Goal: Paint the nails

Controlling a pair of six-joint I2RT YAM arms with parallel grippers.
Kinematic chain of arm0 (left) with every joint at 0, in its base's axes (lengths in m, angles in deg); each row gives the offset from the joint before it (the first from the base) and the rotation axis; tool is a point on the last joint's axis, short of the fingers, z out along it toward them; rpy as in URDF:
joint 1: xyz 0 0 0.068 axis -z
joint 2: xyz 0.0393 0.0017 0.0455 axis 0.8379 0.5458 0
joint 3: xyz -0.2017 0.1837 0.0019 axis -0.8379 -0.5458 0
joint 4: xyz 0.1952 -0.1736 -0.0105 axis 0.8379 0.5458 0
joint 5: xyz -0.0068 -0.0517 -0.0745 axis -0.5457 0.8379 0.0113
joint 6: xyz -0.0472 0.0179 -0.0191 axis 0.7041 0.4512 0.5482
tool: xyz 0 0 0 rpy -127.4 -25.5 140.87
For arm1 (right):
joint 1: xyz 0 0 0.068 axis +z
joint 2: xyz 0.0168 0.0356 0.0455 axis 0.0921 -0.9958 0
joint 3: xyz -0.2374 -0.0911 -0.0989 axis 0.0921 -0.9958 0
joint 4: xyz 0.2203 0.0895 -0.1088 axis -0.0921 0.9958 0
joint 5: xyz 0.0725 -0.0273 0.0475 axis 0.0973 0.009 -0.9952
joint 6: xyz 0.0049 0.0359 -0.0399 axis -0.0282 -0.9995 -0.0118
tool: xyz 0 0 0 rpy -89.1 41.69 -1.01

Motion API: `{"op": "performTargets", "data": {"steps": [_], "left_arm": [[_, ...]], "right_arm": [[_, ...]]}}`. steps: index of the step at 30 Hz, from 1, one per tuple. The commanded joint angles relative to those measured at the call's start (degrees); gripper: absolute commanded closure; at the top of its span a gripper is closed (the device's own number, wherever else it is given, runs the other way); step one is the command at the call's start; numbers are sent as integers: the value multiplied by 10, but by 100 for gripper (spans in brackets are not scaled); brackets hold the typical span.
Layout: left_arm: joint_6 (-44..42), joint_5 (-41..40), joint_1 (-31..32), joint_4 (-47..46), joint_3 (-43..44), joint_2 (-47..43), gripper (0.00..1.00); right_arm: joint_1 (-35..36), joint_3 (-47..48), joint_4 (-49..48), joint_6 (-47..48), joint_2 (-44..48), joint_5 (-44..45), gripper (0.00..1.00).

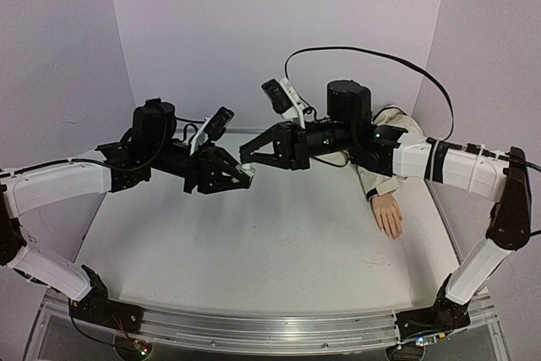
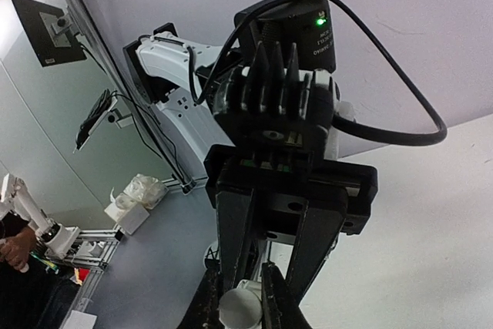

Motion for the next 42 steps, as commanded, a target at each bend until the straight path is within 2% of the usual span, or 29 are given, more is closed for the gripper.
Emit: {"op": "performTargets", "data": {"steps": [1, 2, 5, 7, 9, 12, 14, 15, 18, 20, 22, 29, 32, 35, 42], "left_arm": [[-18, -100, -1, -22, 13, -23, 100], [-28, -151, -1, -21, 4, -31, 100], [-45, -422, 2, -17, -28, -59, 100], [-58, -585, 14, -7, -39, -69, 100], [-68, -661, 17, 6, -34, -63, 100], [-60, -652, 17, 13, -23, -46, 100], [-56, -608, 17, 15, -17, -36, 100], [-56, -579, 17, 15, -17, -35, 89], [-54, -519, 16, 14, -26, -42, 39], [-53, -506, 16, 14, -34, -50, 11], [-53, -500, 16, 15, -46, -62, 1], [-59, -498, 16, 15, -83, -115, 1], [-59, -521, 16, 14, -93, -141, 1], [-62, -551, 16, 14, -101, -159, 1], [-51, -622, 16, 15, -118, -186, 1]], "right_arm": [[7, 15, -39, -13, 1, -3, 100], [8, 8, -37, -15, 5, 12, 100], [12, -7, -13, -20, 21, 115, 100], [26, -2, 21, -20, 27, 214, 100], [64, 25, 68, -10, 21, 353, 100], [107, 55, 90, -17, 4, 469, 100], [115, 64, 99, -26, -5, 524, 100], [115, 65, 103, -30, -7, 552, 100], [115, 49, 102, -29, 1, 624, 100], [114, 31, 97, -27, 11, 674, 100], [107, 10, 89, -25, 17, 709, 100], [89, -121, -25, -10, 13, 743, 100], [89, -152, -74, 2, -19, 713, 100], [89, -197, -163, 4, -45, 699, 100], [91, -192, -244, 22, -153, 728, 100]]}}
